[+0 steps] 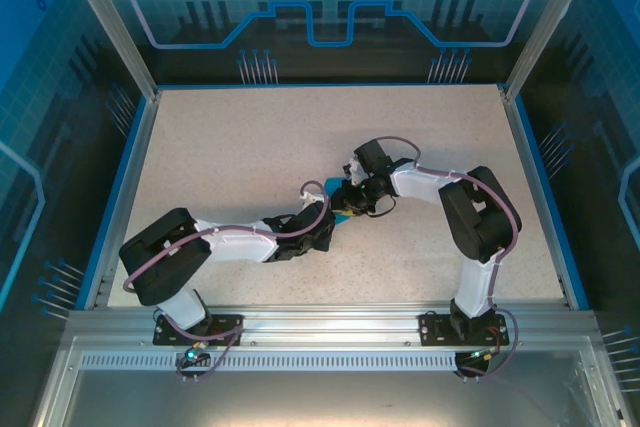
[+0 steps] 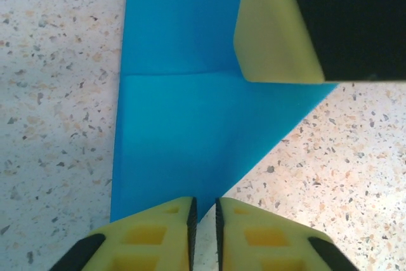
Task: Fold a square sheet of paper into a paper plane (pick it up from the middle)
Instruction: Fourth fold the wing at the center of the table.
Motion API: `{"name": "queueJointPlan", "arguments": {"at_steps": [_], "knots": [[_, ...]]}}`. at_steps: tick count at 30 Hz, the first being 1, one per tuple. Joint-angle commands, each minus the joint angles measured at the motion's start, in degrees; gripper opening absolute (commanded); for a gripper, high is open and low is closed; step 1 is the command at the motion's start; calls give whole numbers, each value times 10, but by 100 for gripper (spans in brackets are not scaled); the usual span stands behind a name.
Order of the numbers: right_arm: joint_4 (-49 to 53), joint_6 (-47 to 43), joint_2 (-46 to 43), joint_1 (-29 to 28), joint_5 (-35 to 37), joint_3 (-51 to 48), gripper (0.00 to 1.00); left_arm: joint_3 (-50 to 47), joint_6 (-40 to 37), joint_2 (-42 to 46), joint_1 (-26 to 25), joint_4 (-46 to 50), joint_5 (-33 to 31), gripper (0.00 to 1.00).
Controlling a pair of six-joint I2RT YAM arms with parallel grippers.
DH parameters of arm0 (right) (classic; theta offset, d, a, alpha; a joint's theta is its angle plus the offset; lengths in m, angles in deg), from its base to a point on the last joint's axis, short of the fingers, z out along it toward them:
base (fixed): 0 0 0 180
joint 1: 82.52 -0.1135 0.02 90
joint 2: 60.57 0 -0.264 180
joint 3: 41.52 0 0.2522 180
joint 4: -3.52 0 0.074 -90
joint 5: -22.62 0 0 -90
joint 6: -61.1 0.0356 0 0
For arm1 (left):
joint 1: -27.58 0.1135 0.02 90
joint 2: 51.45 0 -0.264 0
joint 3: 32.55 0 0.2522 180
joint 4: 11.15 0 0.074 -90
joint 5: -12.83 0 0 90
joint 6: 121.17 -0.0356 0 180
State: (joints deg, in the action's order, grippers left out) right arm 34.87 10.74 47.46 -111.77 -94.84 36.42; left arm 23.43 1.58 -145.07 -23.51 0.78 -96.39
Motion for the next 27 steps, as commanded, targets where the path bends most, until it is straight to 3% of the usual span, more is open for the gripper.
{"name": "queueJointPlan", "arguments": {"at_steps": [1, 14, 27], "knots": [[18, -4, -9, -5, -4, 16, 26, 7, -16, 6, 6, 23, -12, 23], [25, -6, -16, -5, -9, 22, 25, 24, -55, 13, 6, 38, -20, 42], [23, -3, -22, -4, -19, 26, 24, 60, -91, -15, 6, 78, -42, 43]]}}
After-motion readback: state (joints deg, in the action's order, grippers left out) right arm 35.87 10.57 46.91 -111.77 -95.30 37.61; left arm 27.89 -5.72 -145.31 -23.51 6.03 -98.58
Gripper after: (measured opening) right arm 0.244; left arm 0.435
